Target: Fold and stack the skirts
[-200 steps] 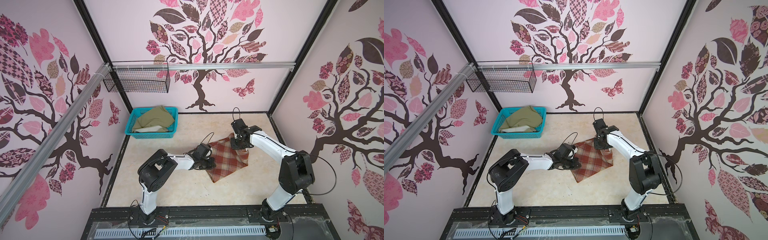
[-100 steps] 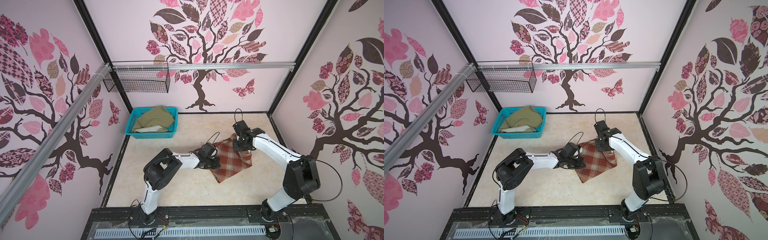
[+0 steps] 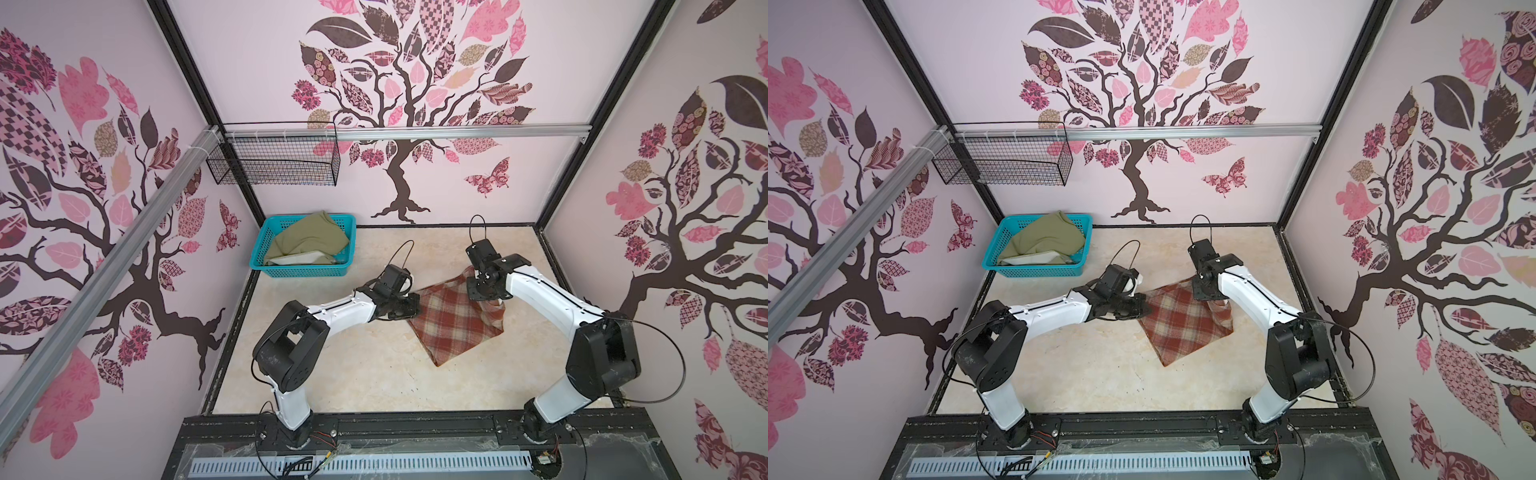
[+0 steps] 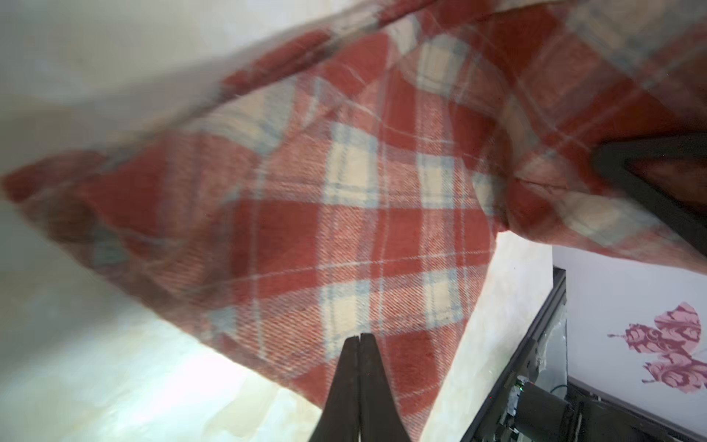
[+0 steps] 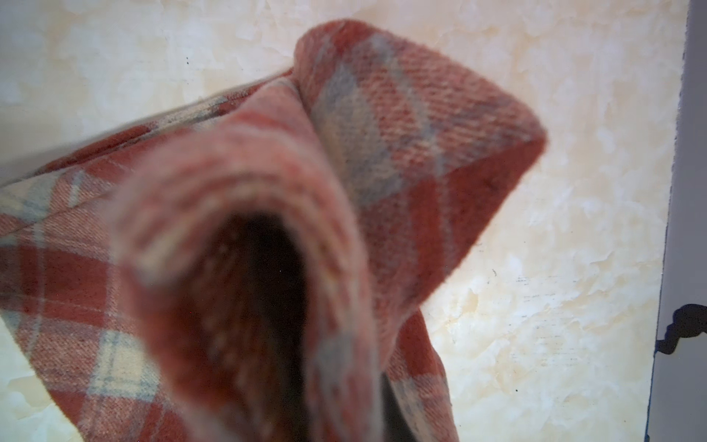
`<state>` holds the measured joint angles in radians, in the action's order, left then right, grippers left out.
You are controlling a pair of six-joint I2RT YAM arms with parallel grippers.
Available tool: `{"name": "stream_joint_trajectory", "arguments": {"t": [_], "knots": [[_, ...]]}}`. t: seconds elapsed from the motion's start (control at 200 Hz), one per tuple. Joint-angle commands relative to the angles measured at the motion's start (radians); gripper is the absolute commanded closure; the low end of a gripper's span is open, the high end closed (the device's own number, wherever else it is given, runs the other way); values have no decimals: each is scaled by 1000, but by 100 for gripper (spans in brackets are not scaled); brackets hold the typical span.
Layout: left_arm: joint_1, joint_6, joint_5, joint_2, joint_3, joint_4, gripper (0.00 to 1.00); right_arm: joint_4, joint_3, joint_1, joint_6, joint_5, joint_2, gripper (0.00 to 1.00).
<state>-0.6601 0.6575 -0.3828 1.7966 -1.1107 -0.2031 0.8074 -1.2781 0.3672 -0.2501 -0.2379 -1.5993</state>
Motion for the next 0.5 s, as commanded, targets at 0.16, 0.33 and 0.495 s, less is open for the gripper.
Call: {"name": "stream_joint_trajectory", "arguments": {"t": [0.16,0.33,0.495], "knots": [[-30,-69,-24,46,34,14,100,75,-81,13,-9,-7,5,100],[-84,-96,-20,75,15,16,100,128,-117,30,-12,-49,-6,100],[-119,-73,-20,120,21,46,100,158,-135,47,-12,-102,-7,100]]}}
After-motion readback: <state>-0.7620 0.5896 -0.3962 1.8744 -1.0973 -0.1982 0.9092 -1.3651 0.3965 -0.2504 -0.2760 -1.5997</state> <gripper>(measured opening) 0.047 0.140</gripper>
